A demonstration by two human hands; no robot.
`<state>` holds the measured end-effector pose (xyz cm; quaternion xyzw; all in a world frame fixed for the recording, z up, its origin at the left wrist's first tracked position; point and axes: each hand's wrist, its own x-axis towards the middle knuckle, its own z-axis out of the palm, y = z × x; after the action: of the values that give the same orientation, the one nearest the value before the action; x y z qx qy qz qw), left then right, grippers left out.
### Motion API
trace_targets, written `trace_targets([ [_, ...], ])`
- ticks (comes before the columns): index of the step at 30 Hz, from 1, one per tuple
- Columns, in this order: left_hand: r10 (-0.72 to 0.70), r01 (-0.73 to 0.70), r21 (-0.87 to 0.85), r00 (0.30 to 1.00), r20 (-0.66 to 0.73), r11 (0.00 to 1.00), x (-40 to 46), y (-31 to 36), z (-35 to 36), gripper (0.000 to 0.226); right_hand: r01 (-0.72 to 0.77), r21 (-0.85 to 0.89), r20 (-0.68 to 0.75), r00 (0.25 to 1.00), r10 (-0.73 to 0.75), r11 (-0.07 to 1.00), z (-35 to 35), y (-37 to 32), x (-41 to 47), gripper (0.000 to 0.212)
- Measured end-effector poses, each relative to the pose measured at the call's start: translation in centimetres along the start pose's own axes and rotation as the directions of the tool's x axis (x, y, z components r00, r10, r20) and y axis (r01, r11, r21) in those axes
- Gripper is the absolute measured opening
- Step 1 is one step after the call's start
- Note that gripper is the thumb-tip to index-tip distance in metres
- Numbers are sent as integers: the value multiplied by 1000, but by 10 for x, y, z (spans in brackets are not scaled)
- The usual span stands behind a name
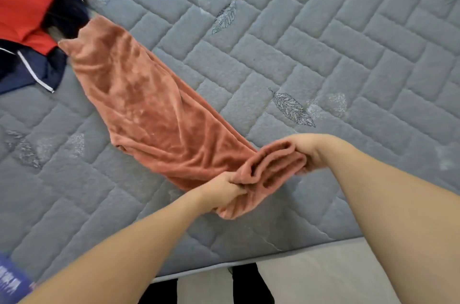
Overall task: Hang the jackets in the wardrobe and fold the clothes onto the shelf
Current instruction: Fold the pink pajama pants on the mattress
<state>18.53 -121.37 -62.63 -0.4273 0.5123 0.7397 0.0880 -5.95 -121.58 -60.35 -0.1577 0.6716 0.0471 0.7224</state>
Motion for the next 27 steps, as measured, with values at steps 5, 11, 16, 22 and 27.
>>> trace_targets([
  [5,-74,-67,-497,963,-259,865,-31,-6,-107,40,322,73,-358,892,-276,944,58,-108,4,21],
  [11,32,-311,-483,864,-502,819,-48,-35,-193,71,522,17,-414,780,-469,853,135,-210,41,42],
  [16,48,-343,-403,809,-586,848,-44,-28,-251,113,531,42,-424,776,-466,846,165,-272,55,39],
  [22,146,-433,-108,512,-846,895,-16,15,-364,34,679,-160,-458,592,-663,717,173,-360,73,28],
  [27,104,-474,-109,400,-910,873,21,63,-464,47,484,-576,-575,332,-748,658,162,-416,121,41],
])
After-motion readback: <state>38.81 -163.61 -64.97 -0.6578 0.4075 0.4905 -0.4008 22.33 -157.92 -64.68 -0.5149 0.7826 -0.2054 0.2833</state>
